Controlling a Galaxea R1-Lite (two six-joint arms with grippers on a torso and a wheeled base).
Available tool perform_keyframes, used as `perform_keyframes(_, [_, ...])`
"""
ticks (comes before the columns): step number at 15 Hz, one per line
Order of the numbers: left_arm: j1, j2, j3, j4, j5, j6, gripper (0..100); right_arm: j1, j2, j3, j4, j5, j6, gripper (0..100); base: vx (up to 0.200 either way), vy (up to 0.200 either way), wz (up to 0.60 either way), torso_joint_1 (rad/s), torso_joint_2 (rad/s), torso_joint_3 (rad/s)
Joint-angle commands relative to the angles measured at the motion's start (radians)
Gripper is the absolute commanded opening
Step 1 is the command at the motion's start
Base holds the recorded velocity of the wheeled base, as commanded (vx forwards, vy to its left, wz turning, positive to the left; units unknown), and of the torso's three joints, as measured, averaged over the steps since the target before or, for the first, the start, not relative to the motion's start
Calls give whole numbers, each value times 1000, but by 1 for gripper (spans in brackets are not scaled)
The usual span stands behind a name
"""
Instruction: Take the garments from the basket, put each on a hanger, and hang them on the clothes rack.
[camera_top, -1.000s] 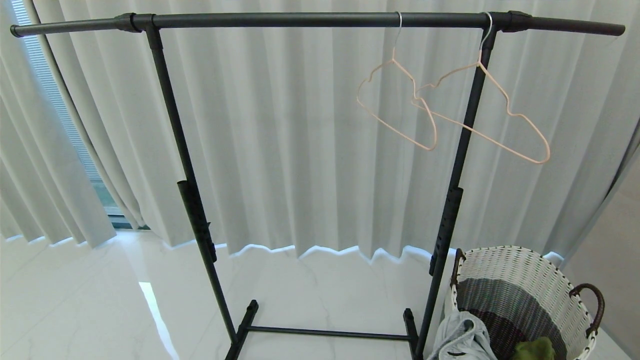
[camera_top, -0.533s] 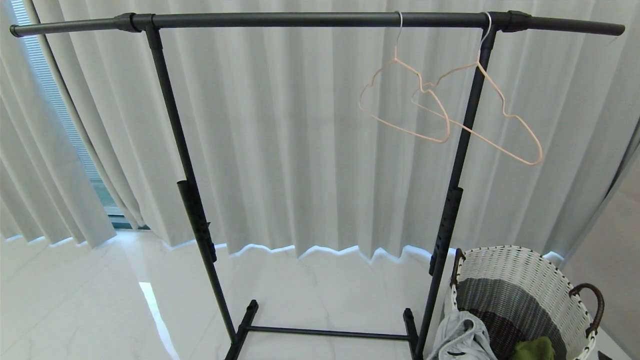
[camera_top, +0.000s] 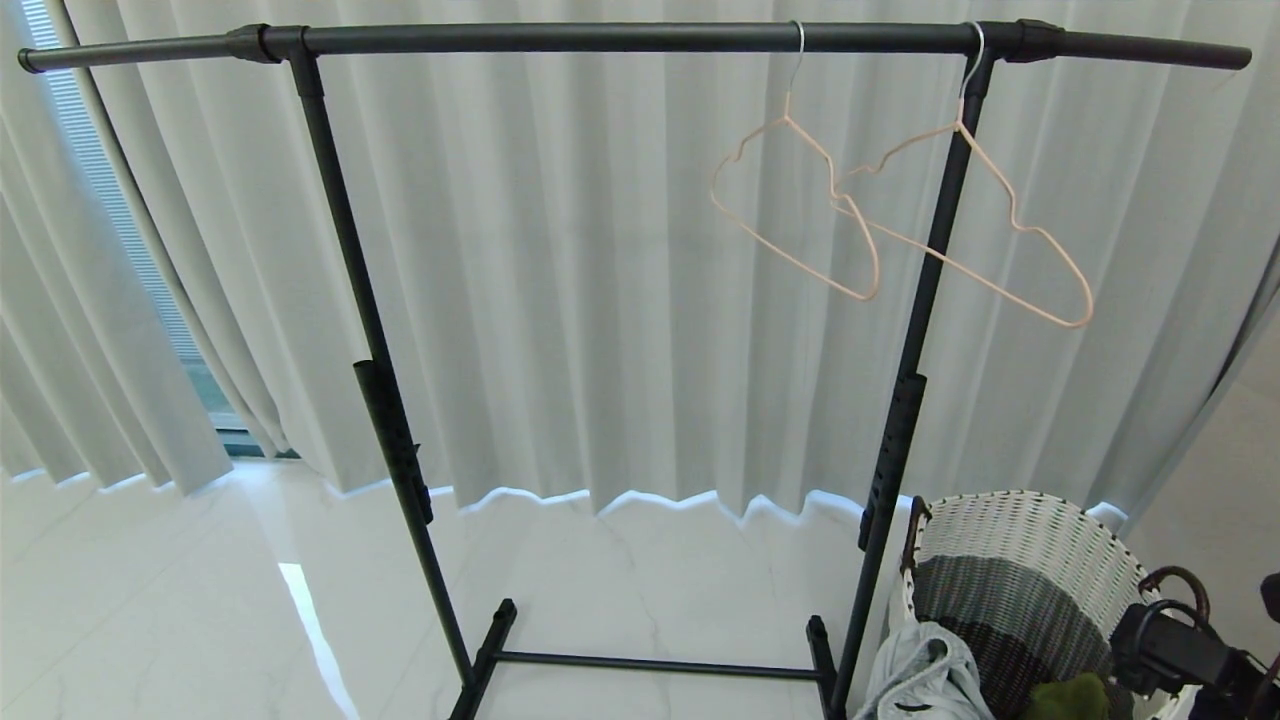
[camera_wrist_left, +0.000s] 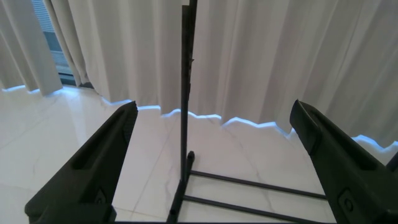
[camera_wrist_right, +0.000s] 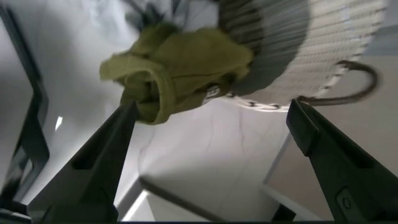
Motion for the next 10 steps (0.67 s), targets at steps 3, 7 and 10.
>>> perform_keyframes(3, [0, 0, 0, 0, -1, 0, 100, -9, 248, 26, -146, 1, -27, 100, 0, 0, 0, 0, 0, 0])
perform_keyframes(7, [0, 0, 0, 0, 1, 0, 100, -25, 278, 41, -174, -30, -28, 100, 0, 0, 0, 0, 0, 0])
perform_keyframes(10, [0, 0, 0, 0, 1, 0, 100, -41, 311, 34, -200, -30, -27, 100, 0, 0, 0, 0, 0, 0])
